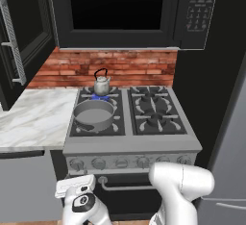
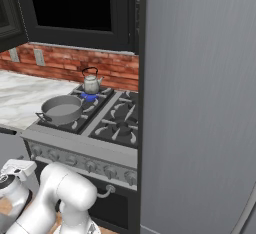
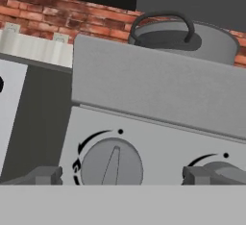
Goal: Pick the kettle from the cabinet and place it on a stove burner. Then pick the pot from the counter and place it on another stove burner. Finally, turn both burners on.
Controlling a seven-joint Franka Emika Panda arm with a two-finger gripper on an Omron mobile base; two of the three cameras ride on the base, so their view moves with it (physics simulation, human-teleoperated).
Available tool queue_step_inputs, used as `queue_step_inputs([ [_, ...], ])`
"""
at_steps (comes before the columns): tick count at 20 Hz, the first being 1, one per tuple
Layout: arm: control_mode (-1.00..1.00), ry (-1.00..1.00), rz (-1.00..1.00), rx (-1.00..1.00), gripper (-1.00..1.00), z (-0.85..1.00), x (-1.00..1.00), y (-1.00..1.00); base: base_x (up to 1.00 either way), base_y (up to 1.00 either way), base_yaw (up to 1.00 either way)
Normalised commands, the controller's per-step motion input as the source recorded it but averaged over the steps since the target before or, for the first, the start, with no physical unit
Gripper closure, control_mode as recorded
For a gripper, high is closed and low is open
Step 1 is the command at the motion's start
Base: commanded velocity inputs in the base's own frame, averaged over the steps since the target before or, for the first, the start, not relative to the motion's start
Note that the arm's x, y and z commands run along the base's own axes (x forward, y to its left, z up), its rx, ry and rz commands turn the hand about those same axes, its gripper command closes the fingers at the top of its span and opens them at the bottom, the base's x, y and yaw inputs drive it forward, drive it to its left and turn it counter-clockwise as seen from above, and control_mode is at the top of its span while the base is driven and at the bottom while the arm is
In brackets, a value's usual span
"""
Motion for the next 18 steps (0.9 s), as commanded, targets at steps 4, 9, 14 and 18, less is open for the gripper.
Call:
queue_step_inputs([
  [4,-1.00,0.00,0.00,0.00,-1.00,0.00,0.00,-0.05,0.00,0.00,0.00],
  [9,-1.00,0.00,0.00,0.00,-1.00,0.00,0.00,-0.05,0.00,0.00,0.00],
  [14,-1.00,0.00,0.00,0.00,-1.00,0.00,0.09,-0.04,0.00,0.00,0.00],
  [18,-1.00,0.00,0.00,0.00,-1.00,0.00,0.10,-0.03,0.00,0.00,0.00],
])
